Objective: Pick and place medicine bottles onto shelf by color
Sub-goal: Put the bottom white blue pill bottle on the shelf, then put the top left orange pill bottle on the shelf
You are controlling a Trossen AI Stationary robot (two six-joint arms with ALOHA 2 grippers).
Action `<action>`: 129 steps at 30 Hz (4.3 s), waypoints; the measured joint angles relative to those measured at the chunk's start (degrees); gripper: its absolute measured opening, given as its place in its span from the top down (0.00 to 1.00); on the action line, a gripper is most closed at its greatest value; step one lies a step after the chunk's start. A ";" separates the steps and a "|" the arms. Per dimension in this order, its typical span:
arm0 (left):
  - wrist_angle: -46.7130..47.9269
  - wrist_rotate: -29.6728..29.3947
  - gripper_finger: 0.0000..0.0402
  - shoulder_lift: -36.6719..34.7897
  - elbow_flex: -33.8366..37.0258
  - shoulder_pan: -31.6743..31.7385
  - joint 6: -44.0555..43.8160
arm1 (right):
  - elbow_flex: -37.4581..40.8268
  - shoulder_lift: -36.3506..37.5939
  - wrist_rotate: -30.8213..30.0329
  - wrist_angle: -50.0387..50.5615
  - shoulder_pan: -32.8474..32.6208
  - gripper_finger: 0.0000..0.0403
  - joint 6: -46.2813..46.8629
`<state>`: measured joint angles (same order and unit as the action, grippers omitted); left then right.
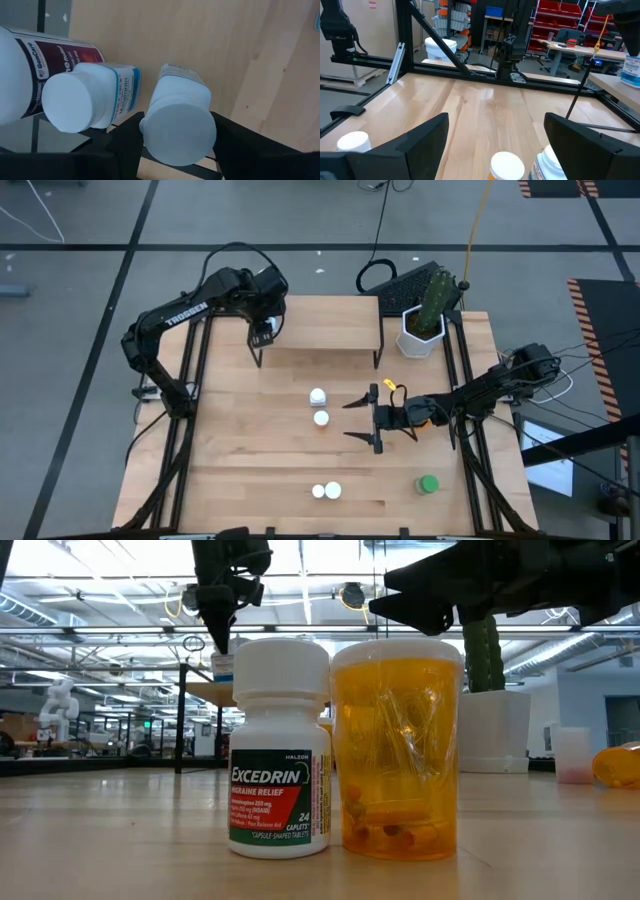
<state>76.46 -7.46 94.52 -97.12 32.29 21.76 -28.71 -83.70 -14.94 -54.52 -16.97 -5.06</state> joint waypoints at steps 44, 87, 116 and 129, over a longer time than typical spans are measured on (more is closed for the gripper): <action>-8.87 -9.26 0.40 -10.81 3.52 -33.24 -22.54 | -1.14 -0.01 -1.33 10.08 4.19 0.19 7.03; -93.32 -14.54 0.21 8.24 48.01 -47.12 -21.91 | 0.48 -0.63 -8.79 8.84 7.54 0.19 2.14; -91.59 -11.84 0.27 7.96 48.00 -44.46 -22.08 | 0.48 -0.63 -7.28 7.58 7.58 0.19 0.94; -91.33 -10.56 0.38 7.96 48.00 -44.41 -22.08 | 0.48 -0.63 -7.28 7.61 7.58 0.19 0.75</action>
<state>-14.87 -18.02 102.48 -49.12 -12.12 -0.32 -28.23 -84.33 -22.22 -46.92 -9.39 -4.31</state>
